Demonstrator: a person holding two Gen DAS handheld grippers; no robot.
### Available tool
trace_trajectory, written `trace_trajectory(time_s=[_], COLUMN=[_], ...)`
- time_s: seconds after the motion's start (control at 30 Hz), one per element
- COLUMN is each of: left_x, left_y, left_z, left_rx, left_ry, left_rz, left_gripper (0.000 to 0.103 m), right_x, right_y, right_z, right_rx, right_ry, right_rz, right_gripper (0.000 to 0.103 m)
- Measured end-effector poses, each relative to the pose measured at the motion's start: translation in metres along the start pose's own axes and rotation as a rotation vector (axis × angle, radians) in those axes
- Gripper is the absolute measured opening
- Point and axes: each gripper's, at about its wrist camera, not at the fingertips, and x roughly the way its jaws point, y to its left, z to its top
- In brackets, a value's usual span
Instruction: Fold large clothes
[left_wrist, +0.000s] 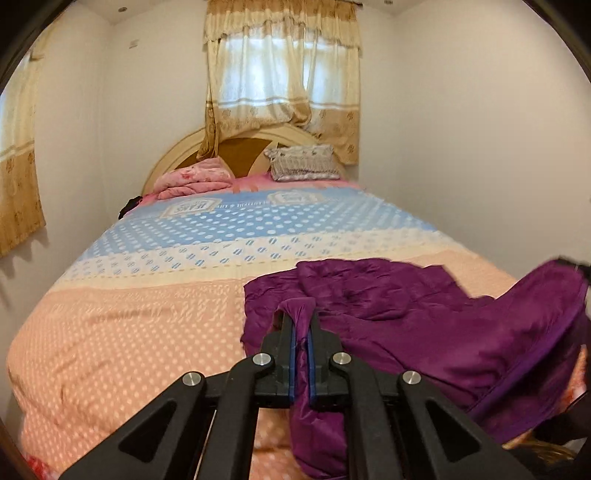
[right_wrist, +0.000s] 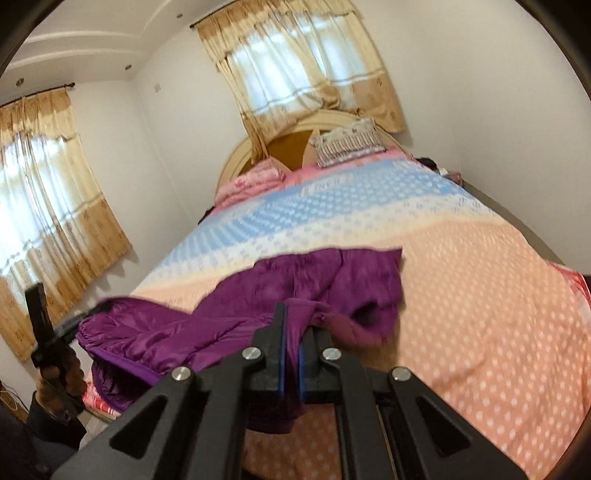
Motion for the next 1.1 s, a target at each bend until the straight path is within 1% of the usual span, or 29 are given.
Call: trace_trajectory(time_s=[0.07,0.1,0.13,0.17,0.2,0.27,0.3,0.33,0.37,0.4,0.43,0.5,0.57,0.6,0.63,0.67,0.73,0.77,0.8,0.83,0.9,0.97,1.0,1.1], left_x=[0.050,0.068,0.089,0.115,0.129,0.159,0.168,0.173,0.178,0.182,0.188,0.209,0.229,0.242,0.252,0.259,0.272,0.275,0.273,0.268,0.259,0.260,0.265,0.294], left_y=[0.000,0.000,0.001,0.008,0.009,0.017,0.022,0.026,0.032,0.035,0.039,0.043,0.042,0.042,0.042,0.043,0.043,0.041,0.037,0.032,0.017,0.001,-0.009,-0.023], left_z=[0.006,0.006,0.008,0.013,0.014,0.019,0.022,0.024,0.028,0.030,0.033,0.037,0.039,0.039,0.038,0.037,0.035,0.033,0.032,0.033,0.033,0.034,0.035,0.038], left_rx=[0.028,0.039,0.037,0.005,-0.007,-0.051,-0.071,-0.082,-0.097,-0.105,-0.117,-0.129,-0.129,-0.127,-0.130,-0.140,-0.160,-0.168,-0.180,-0.189,-0.183,-0.160,-0.129,-0.060], left_ry=[-0.002,-0.002,0.002,0.012,0.019,0.052,0.043,0.014,-0.019,-0.037,-0.049,-0.037,0.006,0.030,0.051,0.070,0.107,0.123,0.117,0.089,0.030,0.005,0.016,0.063], left_rz=[0.048,0.065,0.077,0.064,0.061,0.087,0.115,0.138,0.175,0.201,0.237,0.314,0.361,0.388,0.407,0.427,0.490,0.537,0.566,0.565,0.572,0.541,0.528,0.537], left_gripper=[0.004,0.008,0.009,0.010,0.015,0.038,0.059,0.069,0.072,0.081,0.088,0.089,0.089,0.089,0.089,0.089,0.089,0.089,0.089,0.089,0.089,0.090,0.090,0.090], right_x=[0.039,0.068,0.082,0.106,0.124,0.159,0.168,0.183,0.192,0.207,0.214,0.238,0.254,0.266,0.274,0.280,0.282,0.281,0.278,0.278,0.271,0.275,0.280,0.311], right_y=[-0.014,-0.021,-0.025,-0.034,-0.042,-0.055,-0.062,-0.067,-0.074,-0.081,-0.087,-0.097,-0.106,-0.112,-0.116,-0.119,-0.120,-0.116,-0.107,-0.100,-0.073,-0.049,-0.033,0.000], right_z=[0.013,0.023,0.026,0.032,0.035,0.040,0.041,0.044,0.045,0.048,0.048,0.050,0.048,0.048,0.048,0.047,0.049,0.051,0.052,0.053,0.049,0.041,0.035,0.018], right_rx=[0.034,0.036,0.025,0.053,0.090,0.105,0.106,0.111,0.122,0.138,0.143,0.167,0.198,0.217,0.230,0.248,0.270,0.260,0.226,0.200,0.121,0.046,-0.002,-0.115], right_ry=[0.007,0.006,0.001,0.004,0.020,0.030,0.034,0.044,0.052,0.062,0.069,0.087,0.099,0.116,0.130,0.140,0.118,0.106,0.104,0.101,0.086,0.080,0.087,0.171], right_rz=[0.003,-0.020,-0.047,-0.054,-0.055,-0.106,-0.116,-0.129,-0.133,-0.143,-0.152,-0.178,-0.204,-0.233,-0.243,-0.252,-0.264,-0.277,-0.313,-0.337,-0.366,-0.373,-0.369,-0.315], right_gripper=[0.006,0.006,0.006,0.006,0.006,0.006,0.006,0.006,0.006,0.006,0.006,0.007,0.009,0.012,0.026,0.051,0.073,0.076,0.076,0.076,0.078,0.079,0.079,0.079])
